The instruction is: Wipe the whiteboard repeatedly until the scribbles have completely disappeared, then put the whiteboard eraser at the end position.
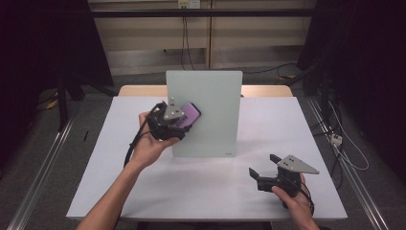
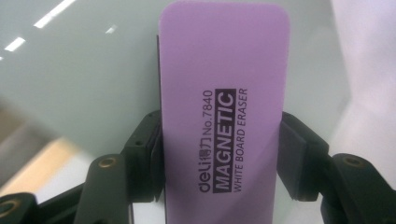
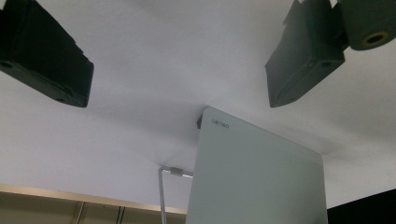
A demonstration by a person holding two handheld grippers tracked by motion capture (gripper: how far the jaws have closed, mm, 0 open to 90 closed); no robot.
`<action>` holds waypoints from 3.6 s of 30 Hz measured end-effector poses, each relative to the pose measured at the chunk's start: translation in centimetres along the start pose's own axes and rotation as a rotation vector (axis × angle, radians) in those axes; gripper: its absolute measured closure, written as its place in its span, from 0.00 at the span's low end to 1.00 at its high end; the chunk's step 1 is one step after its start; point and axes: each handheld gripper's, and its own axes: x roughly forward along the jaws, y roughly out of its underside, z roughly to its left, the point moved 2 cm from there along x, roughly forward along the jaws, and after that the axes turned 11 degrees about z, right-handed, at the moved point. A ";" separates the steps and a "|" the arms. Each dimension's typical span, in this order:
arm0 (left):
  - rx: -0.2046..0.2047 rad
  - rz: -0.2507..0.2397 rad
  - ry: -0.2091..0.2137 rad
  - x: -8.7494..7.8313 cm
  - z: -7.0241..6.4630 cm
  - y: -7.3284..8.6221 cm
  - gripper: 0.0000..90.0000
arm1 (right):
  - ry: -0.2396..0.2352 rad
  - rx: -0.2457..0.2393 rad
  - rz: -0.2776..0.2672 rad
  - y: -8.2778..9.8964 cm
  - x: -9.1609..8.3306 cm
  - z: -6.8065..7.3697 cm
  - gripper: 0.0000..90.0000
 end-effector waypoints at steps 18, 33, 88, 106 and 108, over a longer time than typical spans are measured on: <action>0.043 0.024 0.080 1.2 -1.0 1.1 0.46 | 0.001 0.003 0.001 0.0 0.0 0.0 0.08; 0.011 -0.048 0.065 -0.6 -0.1 1.3 0.45 | 0.003 0.007 0.003 0.0 0.0 0.0 0.08; 0.099 0.187 0.386 0.6 -4.6 1.2 0.46 | -0.018 -0.006 0.001 -0.2 0.2 0.2 0.08; 0.206 0.352 0.473 3.7 -7.9 2.0 0.46 | -0.015 -0.004 0.003 -0.1 0.1 0.1 0.08; 0.221 0.360 0.484 3.9 -8.2 1.9 0.46 | -0.016 -0.005 0.003 -0.1 0.1 0.1 0.08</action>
